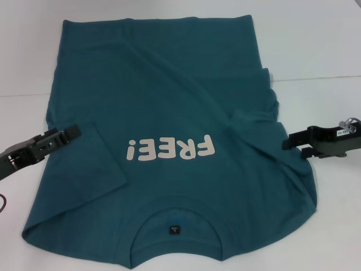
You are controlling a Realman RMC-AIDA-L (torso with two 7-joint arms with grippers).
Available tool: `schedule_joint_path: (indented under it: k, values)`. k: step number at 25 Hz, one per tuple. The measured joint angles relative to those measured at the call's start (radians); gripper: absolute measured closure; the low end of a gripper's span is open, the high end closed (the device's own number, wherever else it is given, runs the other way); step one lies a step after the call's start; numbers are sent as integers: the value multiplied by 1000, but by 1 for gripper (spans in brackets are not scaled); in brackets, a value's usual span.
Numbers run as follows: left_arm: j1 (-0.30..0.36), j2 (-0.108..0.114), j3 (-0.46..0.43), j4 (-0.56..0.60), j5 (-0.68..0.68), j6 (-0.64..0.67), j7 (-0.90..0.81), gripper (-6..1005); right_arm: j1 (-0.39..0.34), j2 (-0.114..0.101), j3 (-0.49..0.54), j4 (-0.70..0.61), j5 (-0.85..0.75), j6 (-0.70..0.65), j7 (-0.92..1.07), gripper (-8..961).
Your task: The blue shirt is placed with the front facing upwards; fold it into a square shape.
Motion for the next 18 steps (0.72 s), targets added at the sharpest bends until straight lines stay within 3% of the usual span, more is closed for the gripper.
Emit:
schedule_joint_path:
  k: [18]
  values:
    - [-2,0,-1,0,-1,-14,-1,66,-13,-17,7,-16,-15,2,23,308]
